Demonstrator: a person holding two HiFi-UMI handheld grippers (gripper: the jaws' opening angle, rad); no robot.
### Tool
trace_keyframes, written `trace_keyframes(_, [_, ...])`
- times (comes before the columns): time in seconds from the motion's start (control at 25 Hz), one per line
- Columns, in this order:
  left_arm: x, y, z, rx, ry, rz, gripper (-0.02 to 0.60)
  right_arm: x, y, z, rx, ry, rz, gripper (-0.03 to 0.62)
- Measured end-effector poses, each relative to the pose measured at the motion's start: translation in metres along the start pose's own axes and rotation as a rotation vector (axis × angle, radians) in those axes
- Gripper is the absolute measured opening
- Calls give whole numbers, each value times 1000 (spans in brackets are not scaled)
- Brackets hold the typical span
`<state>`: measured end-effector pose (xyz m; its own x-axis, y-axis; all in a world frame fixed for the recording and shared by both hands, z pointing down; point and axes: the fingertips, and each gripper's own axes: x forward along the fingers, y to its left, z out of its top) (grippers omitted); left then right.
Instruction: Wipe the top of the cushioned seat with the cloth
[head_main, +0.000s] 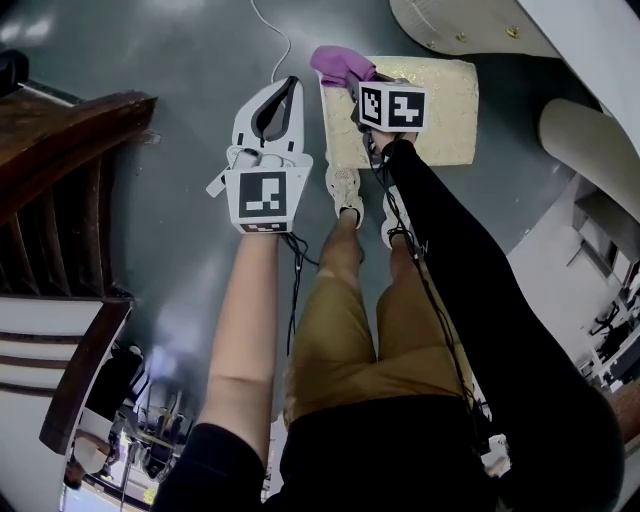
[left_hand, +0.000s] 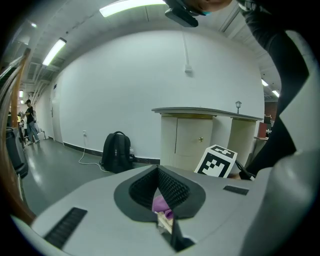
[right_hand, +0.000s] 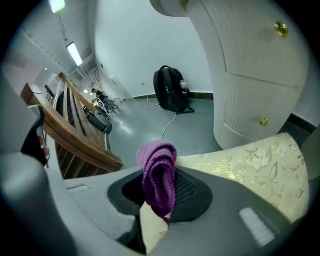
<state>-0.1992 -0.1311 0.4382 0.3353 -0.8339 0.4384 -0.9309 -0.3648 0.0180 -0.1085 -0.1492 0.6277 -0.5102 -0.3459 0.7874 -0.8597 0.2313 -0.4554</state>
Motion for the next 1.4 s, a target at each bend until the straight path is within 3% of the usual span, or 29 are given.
trace_keyframes(0.16, [17, -21, 4, 47, 10, -52, 8, -22, -49, 10, 5, -21, -69, 86])
trace_keyframes(0.56, [48, -89, 10, -24, 32, -119, 7, -105, -204, 23, 29, -73, -280, 86])
trace_keyframes(0.72, [52, -107, 11, -23, 44, -132, 8, -142, -250, 18, -7, -74, -381, 86])
trace_keyframes(0.88, [54, -114, 5, 22, 79, -117, 8, -173, -284, 17, 43, -132, -458, 86])
trace_keyframes(1.12, [49, -113, -4, 11, 100, -83, 8, -183, -277, 19, 33, -199, -419, 86])
trace_keyframes(1.28, [33, -100, -13, -21, 102, -41, 8, -176, -235, 22, 7, -255, -337, 86])
trace_keyframes(1.4, [17, -89, -22, -31, 116, -16, 8, -162, -185, 23, -11, -289, -220, 86])
